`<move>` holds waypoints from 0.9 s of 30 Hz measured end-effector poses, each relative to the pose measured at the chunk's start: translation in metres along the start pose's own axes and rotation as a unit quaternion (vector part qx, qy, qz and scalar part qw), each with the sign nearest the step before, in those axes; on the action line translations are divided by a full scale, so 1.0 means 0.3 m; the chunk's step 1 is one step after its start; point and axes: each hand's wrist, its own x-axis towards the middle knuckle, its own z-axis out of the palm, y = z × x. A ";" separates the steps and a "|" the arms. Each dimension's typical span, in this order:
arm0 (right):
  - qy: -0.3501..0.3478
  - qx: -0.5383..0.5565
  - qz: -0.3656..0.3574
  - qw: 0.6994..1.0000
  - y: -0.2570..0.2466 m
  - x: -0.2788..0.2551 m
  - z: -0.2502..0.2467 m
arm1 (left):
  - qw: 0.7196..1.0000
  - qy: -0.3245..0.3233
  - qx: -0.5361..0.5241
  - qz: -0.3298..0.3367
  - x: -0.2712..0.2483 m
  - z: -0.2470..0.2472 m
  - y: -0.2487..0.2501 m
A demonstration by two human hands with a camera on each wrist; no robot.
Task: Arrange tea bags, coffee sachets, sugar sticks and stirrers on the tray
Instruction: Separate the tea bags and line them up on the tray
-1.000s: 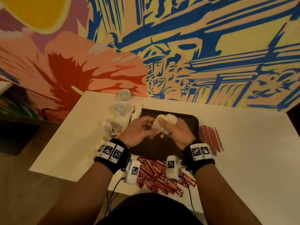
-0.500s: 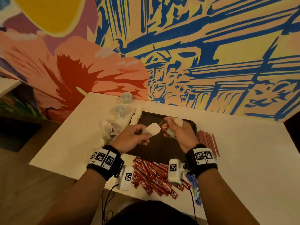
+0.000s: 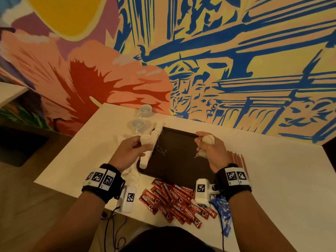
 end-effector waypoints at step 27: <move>-0.115 -0.199 0.145 0.963 0.059 0.176 0.244 | 0.975 -0.140 0.164 0.057 0.527 -0.086 0.027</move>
